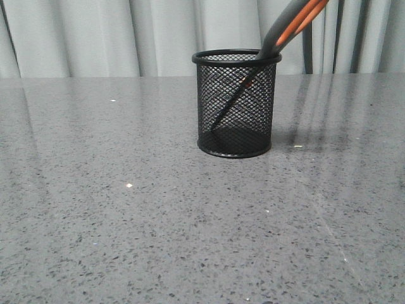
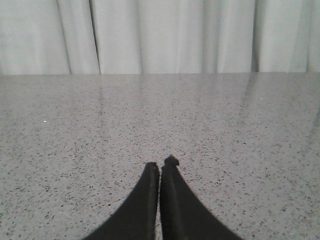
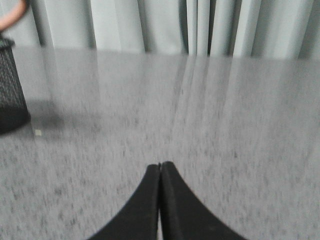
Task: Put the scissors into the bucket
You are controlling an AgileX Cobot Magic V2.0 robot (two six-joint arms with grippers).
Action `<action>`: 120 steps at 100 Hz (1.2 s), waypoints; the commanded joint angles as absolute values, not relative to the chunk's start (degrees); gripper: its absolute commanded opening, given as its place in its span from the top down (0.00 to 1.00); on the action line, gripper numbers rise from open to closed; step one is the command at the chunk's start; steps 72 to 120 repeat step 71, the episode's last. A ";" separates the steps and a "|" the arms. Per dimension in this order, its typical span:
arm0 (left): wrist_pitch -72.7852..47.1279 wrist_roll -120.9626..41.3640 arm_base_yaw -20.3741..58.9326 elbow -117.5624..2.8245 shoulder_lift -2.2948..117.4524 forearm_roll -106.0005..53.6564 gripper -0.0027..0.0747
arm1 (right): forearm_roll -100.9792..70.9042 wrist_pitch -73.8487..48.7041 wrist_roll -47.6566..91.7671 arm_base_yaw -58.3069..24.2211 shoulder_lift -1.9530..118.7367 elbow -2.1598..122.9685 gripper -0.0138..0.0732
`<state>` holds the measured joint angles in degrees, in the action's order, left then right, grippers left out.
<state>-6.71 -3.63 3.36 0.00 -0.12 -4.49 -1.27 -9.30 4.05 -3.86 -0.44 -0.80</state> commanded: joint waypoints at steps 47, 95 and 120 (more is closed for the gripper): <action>-2.21 -3.02 3.14 2.32 -1.73 -4.52 0.99 | 0.00 -11.06 3.53 -3.45 -1.88 -1.13 0.90; -2.21 -3.02 3.14 2.32 -1.73 -4.52 0.99 | 0.00 -11.16 3.53 -3.45 -1.88 -1.13 0.90; -2.21 -3.02 3.14 2.32 -1.73 -4.52 0.99 | 0.00 -11.16 3.53 -3.45 -1.88 -1.13 0.90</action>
